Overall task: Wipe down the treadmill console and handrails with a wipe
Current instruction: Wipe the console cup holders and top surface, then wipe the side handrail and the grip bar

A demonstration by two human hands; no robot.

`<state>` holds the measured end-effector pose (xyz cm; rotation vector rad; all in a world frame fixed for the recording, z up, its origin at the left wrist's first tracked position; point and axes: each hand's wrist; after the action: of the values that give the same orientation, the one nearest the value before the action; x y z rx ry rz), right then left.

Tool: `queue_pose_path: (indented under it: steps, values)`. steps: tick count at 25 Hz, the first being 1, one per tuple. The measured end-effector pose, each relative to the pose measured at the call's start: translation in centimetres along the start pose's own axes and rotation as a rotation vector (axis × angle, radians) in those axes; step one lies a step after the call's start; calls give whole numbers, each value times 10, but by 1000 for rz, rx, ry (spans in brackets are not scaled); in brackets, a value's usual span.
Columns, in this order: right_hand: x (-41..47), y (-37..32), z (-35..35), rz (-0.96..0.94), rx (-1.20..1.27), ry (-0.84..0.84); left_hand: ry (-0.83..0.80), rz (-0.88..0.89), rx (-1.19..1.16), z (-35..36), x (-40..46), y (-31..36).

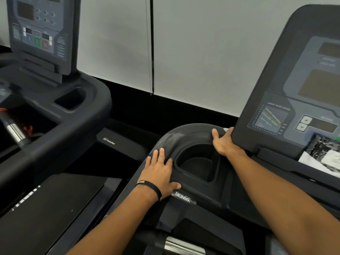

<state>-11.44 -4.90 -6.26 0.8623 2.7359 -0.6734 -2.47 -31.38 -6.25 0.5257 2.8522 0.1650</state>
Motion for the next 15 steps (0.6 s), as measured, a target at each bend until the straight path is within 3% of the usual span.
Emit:
queue_pose_path:
  steps: [2,5,10,15]
  values:
    - [8,-16,6,-84,-35,-36,5,-9,9,2,2,1]
    - [0,-51,30,-376,-246,-6,6,-20,18,4,3,3]
    - [-51,-90,64,-816,-244,-160,59,-6,-44,1,-4,-1]
    - [-112,-96,87,-1017,-259,-258,190,-49,-156,-7,-38,-24]
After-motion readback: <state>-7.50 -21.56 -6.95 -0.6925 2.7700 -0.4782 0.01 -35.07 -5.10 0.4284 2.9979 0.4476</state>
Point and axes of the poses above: each hand's wrist, its own x-axis towards the middle knuckle, its own z-axis out of the palm, y = z × x, and after that the axes turned 2 degrees about x, right-handed
